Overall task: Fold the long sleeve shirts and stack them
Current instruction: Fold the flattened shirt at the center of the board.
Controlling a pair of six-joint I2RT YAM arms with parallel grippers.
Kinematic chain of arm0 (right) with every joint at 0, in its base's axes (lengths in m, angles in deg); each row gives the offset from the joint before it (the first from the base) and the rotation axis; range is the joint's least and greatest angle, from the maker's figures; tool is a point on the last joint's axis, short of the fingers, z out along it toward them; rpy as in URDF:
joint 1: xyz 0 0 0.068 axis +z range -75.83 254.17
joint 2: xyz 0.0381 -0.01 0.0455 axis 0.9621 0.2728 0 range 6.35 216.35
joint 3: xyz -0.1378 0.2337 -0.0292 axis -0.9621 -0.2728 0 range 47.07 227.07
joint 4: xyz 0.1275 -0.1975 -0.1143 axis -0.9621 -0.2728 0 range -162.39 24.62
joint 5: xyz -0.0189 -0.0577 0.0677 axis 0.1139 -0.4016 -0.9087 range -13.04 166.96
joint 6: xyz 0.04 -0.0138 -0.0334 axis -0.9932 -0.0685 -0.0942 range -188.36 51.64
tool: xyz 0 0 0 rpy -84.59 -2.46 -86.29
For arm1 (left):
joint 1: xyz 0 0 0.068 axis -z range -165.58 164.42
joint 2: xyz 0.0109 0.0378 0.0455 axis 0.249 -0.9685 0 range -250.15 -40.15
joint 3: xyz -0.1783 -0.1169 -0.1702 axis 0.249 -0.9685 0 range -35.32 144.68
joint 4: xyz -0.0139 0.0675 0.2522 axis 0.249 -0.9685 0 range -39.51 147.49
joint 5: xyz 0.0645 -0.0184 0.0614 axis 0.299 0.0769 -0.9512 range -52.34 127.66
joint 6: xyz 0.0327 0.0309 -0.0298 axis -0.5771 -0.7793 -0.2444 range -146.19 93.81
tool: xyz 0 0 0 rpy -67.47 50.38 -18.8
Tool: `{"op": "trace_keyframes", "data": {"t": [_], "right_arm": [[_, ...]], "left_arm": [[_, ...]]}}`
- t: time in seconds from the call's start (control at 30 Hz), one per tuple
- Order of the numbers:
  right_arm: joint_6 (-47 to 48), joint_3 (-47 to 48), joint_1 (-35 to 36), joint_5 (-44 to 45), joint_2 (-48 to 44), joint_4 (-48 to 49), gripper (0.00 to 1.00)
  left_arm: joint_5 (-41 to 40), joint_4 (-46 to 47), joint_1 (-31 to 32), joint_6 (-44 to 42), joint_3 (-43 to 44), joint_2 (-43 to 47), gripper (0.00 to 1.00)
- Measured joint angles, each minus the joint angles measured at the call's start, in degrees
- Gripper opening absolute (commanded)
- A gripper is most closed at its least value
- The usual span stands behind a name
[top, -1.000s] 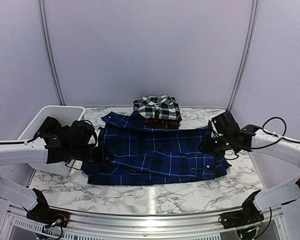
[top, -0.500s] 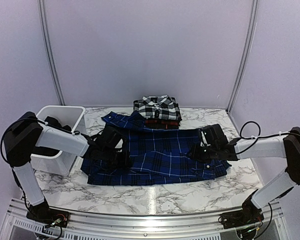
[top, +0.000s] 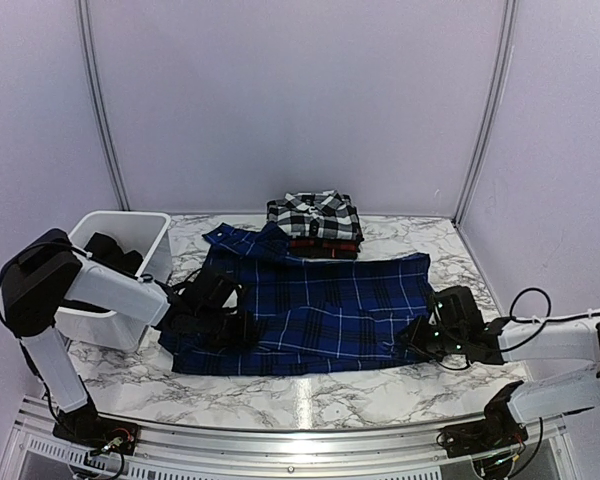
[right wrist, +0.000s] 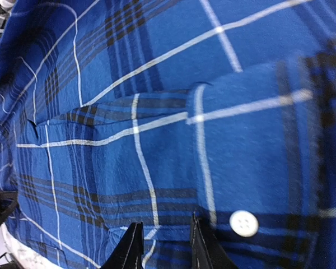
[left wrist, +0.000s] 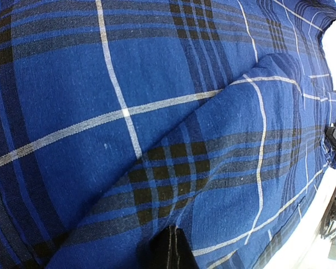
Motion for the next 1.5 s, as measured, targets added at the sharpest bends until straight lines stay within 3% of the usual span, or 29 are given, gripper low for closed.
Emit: {"op": "trace_keyframes", "data": {"t": [0.27, 0.5, 0.63, 0.83, 0.9, 1.13, 1.27, 1.5], "right_arm": [[-6.1, -6.4, 0.0, -2.0, -18.3, -9.7, 0.3], [-11.2, -7.4, 5.2, -4.3, -31.7, -22.2, 0.31], [-8.0, 1.2, 5.7, -1.6, -28.6, -28.2, 0.29], [-0.3, 14.3, 6.4, 0.0, -11.2, -25.9, 0.08], [1.2, 15.3, 6.8, 0.9, -6.2, -23.2, 0.0], [0.4, 12.7, 7.0, 2.9, 4.9, -18.9, 0.0], [-3.3, 7.9, 7.1, 3.8, 3.1, -16.8, 0.0], [-11.6, -0.9, 7.1, 2.6, -8.5, -16.3, 0.0]], "left_arm": [[-1.3, -1.1, 2.1, 3.2, -9.3, 8.9, 0.02], [-2.2, -6.0, 2.8, 5.7, -15.6, 17.6, 0.03], [-3.0, -10.3, 2.8, 5.5, -15.6, 20.0, 0.03], [-3.5, -14.8, 2.9, 4.1, -13.1, 20.4, 0.03], [-3.6, -15.4, 2.9, 3.8, -12.4, 20.4, 0.03], [-4.0, -17.1, 2.9, 2.8, -11.3, 20.4, 0.03], [-3.9, -17.6, 2.9, 2.5, -10.5, 20.4, 0.04], [-3.8, -17.9, 2.9, 2.2, -10.4, 20.4, 0.04]]}}
